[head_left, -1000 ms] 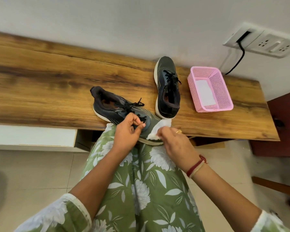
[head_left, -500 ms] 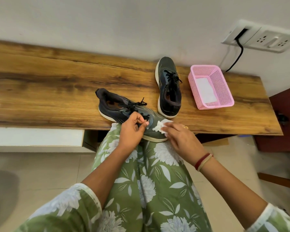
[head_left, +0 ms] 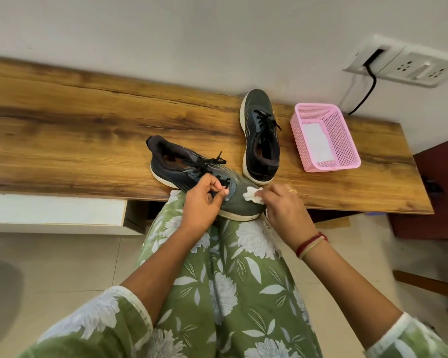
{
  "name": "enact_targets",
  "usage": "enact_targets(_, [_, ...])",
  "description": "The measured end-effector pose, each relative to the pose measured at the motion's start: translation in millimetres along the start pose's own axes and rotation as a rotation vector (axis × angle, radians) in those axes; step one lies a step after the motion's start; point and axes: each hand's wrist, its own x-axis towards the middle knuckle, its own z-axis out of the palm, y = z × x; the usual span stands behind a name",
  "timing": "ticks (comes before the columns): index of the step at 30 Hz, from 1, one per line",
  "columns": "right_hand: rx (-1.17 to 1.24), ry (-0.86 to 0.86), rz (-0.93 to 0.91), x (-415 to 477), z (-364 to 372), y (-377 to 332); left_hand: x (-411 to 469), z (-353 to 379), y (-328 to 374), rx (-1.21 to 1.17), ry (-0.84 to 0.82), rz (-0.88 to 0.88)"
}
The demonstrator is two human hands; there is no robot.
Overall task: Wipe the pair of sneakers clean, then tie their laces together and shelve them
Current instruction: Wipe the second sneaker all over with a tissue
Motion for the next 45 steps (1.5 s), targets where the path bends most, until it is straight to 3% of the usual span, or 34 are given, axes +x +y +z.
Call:
enact_targets(4, [-0.059, -0.092, -0.227, -8, 4, -10, 0, -1, 2, -0.01, -0.005, -0.008])
enact_targets(8, [-0.042, -0.003, -0.028, 3, 0, -2, 0, 0, 2, -0.001, 0.002, 0.002])
enact_targets(12, [-0.086, -0.11, -0.214, -6, 5, -12, -1, 0, 1, -0.002, 0.004, 0.0])
enact_targets(16, [-0.067, 0.011, -0.005, -3, 2, -3, -1, 0, 1, 0.014, 0.003, 0.003])
enact_targets(20, [-0.075, -0.075, -0.242, -23, 8, -19, 0, 0, 1, 0.005, 0.006, -0.015])
enact_targets(22, [0.003, -0.016, -0.133, -25, 3, -13, 0, 0, -1, 0.003, 0.002, -0.02])
enact_targets(25, [0.17, 0.194, 0.217, -12, -8, 0, 1, 0, -3, 0.003, -0.001, -0.008])
enact_targets(27, [0.218, 0.176, 0.341, -2, -7, 2, 1, -1, -3, 0.005, 0.004, 0.003])
enact_targets(29, [0.163, 0.067, 0.251, -2, 0, -6, 0, -1, -2, 0.014, 0.004, 0.001])
enact_targets(33, [-0.073, -0.044, -0.131, -15, 6, -7, 0, 0, -1, 0.021, 0.022, -0.001])
enact_targets(37, [-0.055, 0.042, 0.036, -7, 3, 8, 0, 0, -3, 0.017, 0.015, -0.005])
enact_targets(42, [-0.087, 0.028, -0.172, -28, 11, -8, 1, 0, 0, 0.035, 0.023, 0.007])
enact_targets(45, [-0.005, 0.113, 0.022, -23, 15, -8, 1, 1, 0, 0.026, 0.021, -0.002])
